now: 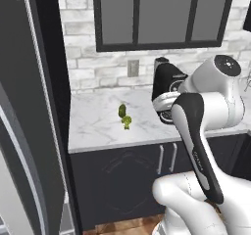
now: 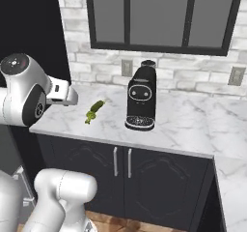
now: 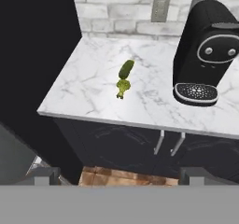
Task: Place the liquor on the top shelf of the fridge to keep it out of children's reach, and place the broccoli and cucumber on lower shelves for easy access.
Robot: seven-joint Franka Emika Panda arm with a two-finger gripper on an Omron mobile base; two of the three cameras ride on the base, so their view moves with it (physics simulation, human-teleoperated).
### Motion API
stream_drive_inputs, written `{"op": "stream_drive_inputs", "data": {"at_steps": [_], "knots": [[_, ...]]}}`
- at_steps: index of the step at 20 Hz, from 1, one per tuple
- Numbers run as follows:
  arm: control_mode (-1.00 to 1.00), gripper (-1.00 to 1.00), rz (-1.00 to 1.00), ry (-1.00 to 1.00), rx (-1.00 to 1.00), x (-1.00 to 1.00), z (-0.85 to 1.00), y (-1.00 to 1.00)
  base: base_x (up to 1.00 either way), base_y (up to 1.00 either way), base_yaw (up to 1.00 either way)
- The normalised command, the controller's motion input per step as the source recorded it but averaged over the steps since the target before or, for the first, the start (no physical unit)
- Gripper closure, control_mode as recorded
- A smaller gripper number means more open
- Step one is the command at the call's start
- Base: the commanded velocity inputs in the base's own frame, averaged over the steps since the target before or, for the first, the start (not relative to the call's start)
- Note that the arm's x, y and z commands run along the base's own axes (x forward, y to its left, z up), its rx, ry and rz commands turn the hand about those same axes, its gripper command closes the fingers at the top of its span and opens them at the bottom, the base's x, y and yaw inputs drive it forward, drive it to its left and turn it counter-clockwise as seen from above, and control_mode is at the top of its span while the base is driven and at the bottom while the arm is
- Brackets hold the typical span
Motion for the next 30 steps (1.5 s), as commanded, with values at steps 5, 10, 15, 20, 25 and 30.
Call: {"op": "stream_drive_inputs", "data": {"at_steps": [5, 10, 15, 20, 25, 30], "knots": [[1.00, -1.00, 0.00, 0.00, 0.00, 0.00, 0.00, 0.00, 0.51, 0.00, 0.13], [1.00, -1.00, 0.00, 0.00, 0.00, 0.00, 0.00, 0.00, 0.55, 0.00, 0.09], [1.00, -1.00, 0.00, 0.00, 0.00, 0.00, 0.00, 0.00, 0.48, 0.00, 0.04], [-1.00, -1.00, 0.00, 0.00, 0.00, 0.10, -0.13, 0.00, 0.13, 0.00, 0.00], [-1.00, -1.00, 0.00, 0.09, 0.00, 0.18, -0.38, 0.00, 0.00, 0.00, 0.00], [-1.00, -1.00, -0.01, 0.17, 0.00, 0.24, -0.55, 0.00, 0.00, 0.00, 0.00]]}}
